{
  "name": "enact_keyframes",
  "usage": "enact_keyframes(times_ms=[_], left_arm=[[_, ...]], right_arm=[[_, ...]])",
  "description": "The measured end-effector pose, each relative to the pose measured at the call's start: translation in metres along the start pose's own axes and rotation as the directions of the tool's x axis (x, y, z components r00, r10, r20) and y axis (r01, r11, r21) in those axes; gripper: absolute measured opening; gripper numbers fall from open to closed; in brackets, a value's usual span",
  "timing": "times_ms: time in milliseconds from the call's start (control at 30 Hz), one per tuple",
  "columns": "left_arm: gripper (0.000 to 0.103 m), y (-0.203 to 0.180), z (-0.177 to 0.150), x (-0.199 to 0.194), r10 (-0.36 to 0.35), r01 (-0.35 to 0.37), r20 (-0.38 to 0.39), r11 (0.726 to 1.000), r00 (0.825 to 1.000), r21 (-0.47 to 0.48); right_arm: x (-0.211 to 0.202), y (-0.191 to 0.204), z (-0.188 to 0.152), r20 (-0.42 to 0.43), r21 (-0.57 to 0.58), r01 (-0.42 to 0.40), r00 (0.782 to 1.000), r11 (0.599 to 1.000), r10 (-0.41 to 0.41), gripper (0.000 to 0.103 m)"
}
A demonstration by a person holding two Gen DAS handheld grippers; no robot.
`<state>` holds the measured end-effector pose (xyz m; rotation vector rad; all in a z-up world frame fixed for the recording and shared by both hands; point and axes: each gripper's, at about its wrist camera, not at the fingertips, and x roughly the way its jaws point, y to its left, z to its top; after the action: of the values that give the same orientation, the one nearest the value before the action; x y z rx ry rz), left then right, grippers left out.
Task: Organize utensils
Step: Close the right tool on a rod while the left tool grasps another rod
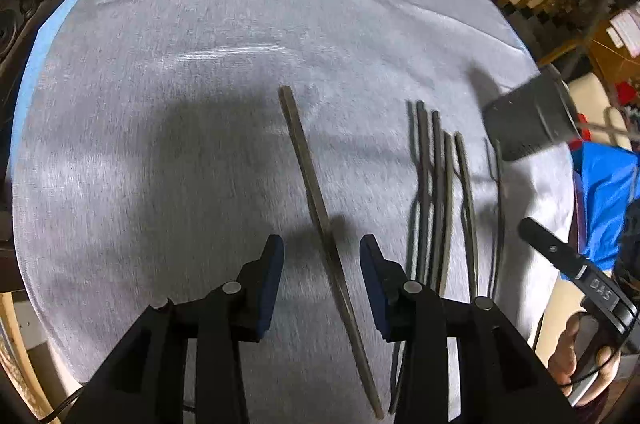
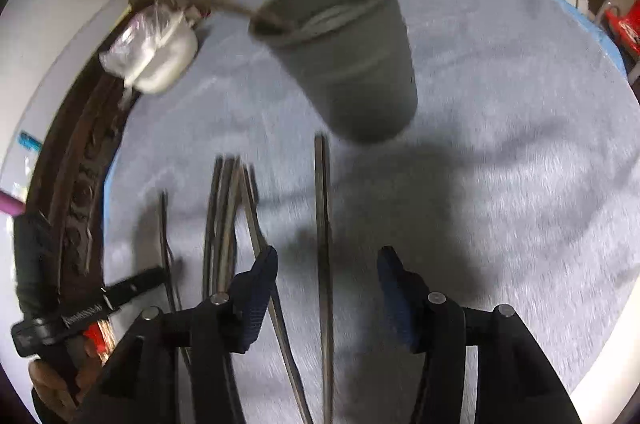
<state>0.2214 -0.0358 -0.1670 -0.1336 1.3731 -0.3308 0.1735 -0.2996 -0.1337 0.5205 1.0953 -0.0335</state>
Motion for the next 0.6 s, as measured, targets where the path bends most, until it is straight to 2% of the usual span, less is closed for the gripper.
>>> enact_keyframes(times_ms=[33, 67, 167, 267, 533, 600], left_arm=[[0.04, 0.001, 0.005, 0.001, -0.001, 0.001, -0.002, 1.0, 1.0, -0.014], [0.04, 0.001, 0.01, 0.002, -0.004, 0.004, -0.006, 1.0, 1.0, -0.025], [0.038, 0.005, 0.022, 0.006, -0.018, 0.016, -0.022, 0.997, 1.0, -0.07], [0.031, 0.004, 0.028, 0.013, -0.022, 0.019, -0.043, 0.996, 0.999, -0.083], [0.031, 0.005, 0.052, 0.026, -0.016, 0.008, -0.062, 0.993, 0.998, -0.12], [0.031, 0.005, 0.056, 0.026, -0.017, 0.008, -0.069, 0.991, 0.997, -0.136]], right_arm=[[0.001, 0.001, 0.003, -0.002, -0.004, 0.005, 1.0, 1.0, -0.005, 0.05], [0.003, 0.002, 0.007, -0.004, -0.009, 0.011, 1.0, 1.0, -0.011, 0.033], [0.013, 0.006, 0.014, -0.023, -0.021, 0.051, 0.998, 0.998, -0.052, 0.029], [0.028, 0.008, 0.02, -0.054, -0.014, 0.075, 0.996, 0.997, -0.076, 0.023], [0.036, 0.016, 0.024, -0.063, -0.044, 0.109, 0.992, 0.993, -0.112, 0.014], [0.036, 0.016, 0.024, -0.065, -0.055, 0.112, 0.991, 0.992, -0.116, 0.008]])
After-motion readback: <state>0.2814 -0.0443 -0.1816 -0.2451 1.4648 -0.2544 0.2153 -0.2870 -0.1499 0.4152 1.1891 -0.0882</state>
